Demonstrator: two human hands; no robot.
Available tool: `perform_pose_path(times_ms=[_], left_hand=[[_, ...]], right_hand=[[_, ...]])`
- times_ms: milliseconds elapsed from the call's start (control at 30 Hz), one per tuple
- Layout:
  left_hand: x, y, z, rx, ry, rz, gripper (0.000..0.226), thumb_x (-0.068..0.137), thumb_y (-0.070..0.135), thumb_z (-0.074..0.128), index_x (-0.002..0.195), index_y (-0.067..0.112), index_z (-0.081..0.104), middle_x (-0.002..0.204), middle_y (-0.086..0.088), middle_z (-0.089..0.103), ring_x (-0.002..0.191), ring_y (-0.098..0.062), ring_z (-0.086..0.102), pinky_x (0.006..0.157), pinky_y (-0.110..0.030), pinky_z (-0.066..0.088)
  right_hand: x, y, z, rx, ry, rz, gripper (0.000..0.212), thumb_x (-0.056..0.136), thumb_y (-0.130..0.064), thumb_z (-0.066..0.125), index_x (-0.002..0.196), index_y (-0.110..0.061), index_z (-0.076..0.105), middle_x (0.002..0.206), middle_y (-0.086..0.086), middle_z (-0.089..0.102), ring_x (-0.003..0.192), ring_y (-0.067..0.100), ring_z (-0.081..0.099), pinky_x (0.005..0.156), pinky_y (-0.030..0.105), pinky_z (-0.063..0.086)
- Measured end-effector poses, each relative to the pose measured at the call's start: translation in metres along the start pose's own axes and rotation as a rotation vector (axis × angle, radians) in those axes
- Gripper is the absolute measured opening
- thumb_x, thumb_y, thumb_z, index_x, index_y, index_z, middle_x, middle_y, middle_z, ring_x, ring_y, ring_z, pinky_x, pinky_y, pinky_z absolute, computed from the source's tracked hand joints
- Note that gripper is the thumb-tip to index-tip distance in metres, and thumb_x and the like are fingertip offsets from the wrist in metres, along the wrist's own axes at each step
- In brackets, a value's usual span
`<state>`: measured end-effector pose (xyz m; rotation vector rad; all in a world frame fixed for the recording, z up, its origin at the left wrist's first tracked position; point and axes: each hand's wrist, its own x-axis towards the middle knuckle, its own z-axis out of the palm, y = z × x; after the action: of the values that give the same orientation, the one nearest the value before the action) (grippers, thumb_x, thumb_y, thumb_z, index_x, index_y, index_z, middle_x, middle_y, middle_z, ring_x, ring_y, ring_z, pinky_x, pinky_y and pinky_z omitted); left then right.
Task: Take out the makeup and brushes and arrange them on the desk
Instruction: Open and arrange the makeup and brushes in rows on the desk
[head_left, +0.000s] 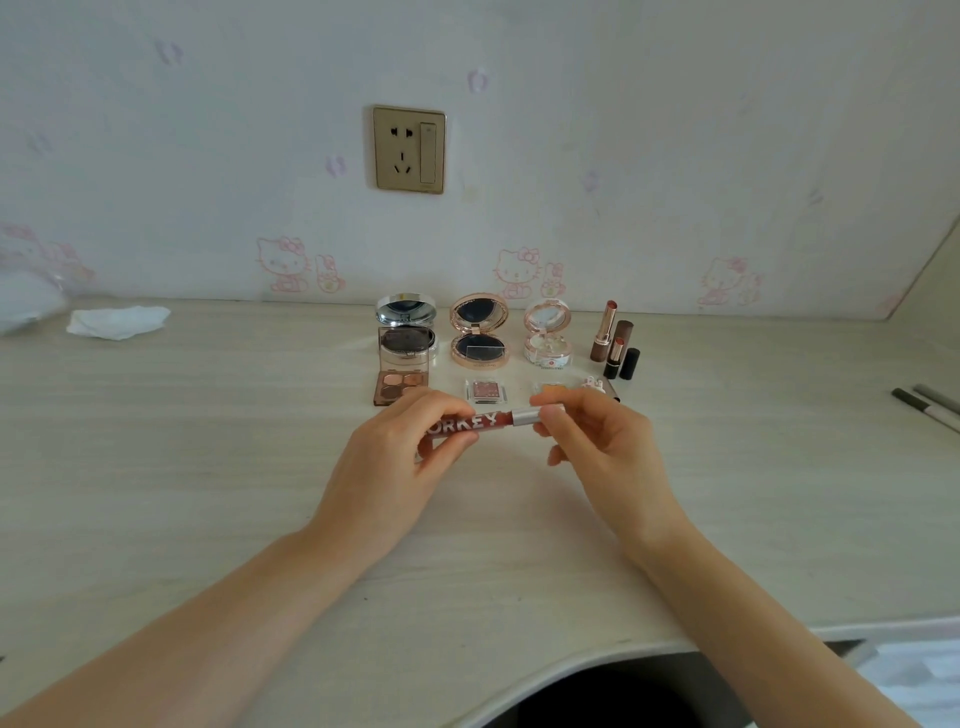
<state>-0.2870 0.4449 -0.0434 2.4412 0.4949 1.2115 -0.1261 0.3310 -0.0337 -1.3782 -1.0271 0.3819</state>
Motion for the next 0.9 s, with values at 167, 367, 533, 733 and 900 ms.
perform_pose_path(times_ms=[167,367,533,733,900], left_hand=[[0.001,0.003,0.000,-0.048,-0.010,-0.001,0.014,0.088,0.025,0.062,0.101,0.019,0.065,0.090,0.017,0.059,0.082,0.001,0.057,0.070,-0.006,0.040],[-0.001,0.008,0.001,-0.044,-0.033,0.023,0.021,0.087,0.006,0.064,0.106,0.015,0.064,0.091,0.015,0.058,0.081,0.002,0.056,0.071,-0.005,0.039],[-0.005,0.022,0.004,-0.053,-0.102,0.061,0.035,0.085,0.001,0.064,0.113,0.020,0.060,0.095,0.015,0.058,0.083,0.001,0.058,0.074,-0.007,0.041],[-0.001,0.048,0.018,0.045,-0.280,0.227,0.031,0.092,0.025,0.049,0.122,0.027,0.049,0.095,0.017,0.049,0.083,0.000,0.046,0.071,-0.018,0.042],[0.013,0.073,0.051,0.054,-0.325,0.314,0.028,0.094,0.022,0.050,0.121,0.019,0.058,0.100,0.010,0.054,0.093,-0.010,0.048,0.081,-0.023,0.042]], right_hand=[[0.001,0.000,-0.002,0.017,0.056,-0.028,0.023,0.091,-0.004,0.058,0.096,-0.023,0.069,0.081,-0.004,0.066,0.074,0.010,0.062,0.064,0.020,0.052],[0.000,-0.008,-0.008,0.147,0.159,-0.069,0.020,0.090,-0.005,0.056,0.099,-0.019,0.066,0.093,0.013,0.066,0.077,0.014,0.058,0.064,0.021,0.050],[0.003,-0.011,-0.026,0.201,0.209,-0.006,0.021,0.090,-0.007,0.055,0.099,-0.021,0.067,0.079,0.002,0.065,0.066,0.016,0.052,0.051,0.016,0.040],[0.016,-0.010,-0.063,0.193,0.216,0.102,0.020,0.091,-0.007,0.055,0.101,-0.018,0.068,0.083,0.003,0.065,0.077,0.014,0.061,0.066,0.030,0.047],[0.033,-0.013,-0.093,0.135,0.220,0.175,0.022,0.092,-0.008,0.053,0.105,-0.016,0.069,0.080,0.001,0.062,0.079,0.014,0.058,0.066,0.028,0.044]])
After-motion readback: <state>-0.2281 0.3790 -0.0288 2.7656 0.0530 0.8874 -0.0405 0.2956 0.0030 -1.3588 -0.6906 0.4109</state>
